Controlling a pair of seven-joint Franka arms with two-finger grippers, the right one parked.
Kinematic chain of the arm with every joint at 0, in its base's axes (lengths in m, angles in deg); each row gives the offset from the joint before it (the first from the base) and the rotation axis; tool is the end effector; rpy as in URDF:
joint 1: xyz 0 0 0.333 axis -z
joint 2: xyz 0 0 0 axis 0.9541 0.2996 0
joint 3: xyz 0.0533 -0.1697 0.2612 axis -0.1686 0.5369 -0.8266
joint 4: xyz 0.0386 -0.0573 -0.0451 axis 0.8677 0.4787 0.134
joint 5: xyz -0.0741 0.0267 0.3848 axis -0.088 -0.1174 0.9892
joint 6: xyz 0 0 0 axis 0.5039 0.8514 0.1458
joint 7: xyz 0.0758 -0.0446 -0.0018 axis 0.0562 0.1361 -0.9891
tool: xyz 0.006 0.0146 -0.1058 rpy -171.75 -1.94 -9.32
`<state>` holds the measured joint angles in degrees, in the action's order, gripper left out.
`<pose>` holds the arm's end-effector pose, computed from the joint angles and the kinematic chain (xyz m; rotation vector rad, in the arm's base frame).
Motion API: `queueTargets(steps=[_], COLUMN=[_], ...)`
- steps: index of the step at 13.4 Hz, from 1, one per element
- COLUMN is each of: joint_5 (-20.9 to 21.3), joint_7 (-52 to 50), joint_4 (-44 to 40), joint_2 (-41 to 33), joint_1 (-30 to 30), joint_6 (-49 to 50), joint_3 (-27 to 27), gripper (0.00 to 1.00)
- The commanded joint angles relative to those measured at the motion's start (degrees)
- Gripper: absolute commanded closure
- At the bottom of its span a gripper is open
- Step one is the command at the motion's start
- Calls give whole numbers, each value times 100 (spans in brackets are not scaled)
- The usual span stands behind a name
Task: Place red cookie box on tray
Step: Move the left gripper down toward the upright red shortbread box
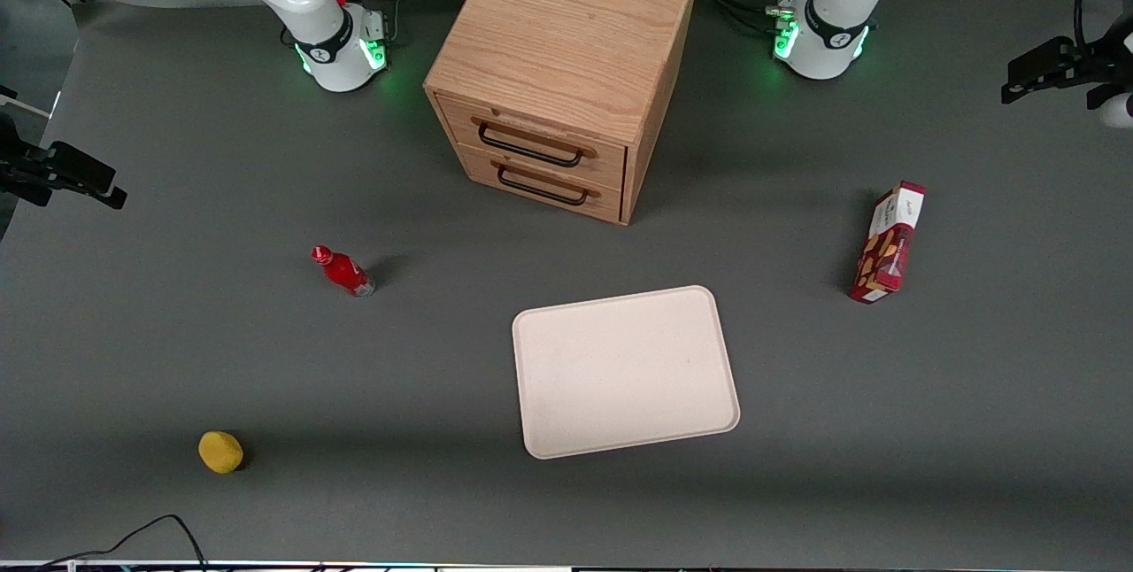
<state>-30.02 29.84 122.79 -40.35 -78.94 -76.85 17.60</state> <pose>0.4907 0.0203 0.6377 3.1106 -0.1589 -0.3258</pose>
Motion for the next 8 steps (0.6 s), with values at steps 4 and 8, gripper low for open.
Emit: queueTargets(steps=[4,8], joint_5=[44,203], joint_7=[-85,678], joint_4=[-286,808], joint_2=[354,461], joint_1=[48,22], joint_6=[302,-871], joint_3=[-14,-14], gripper=[0,0])
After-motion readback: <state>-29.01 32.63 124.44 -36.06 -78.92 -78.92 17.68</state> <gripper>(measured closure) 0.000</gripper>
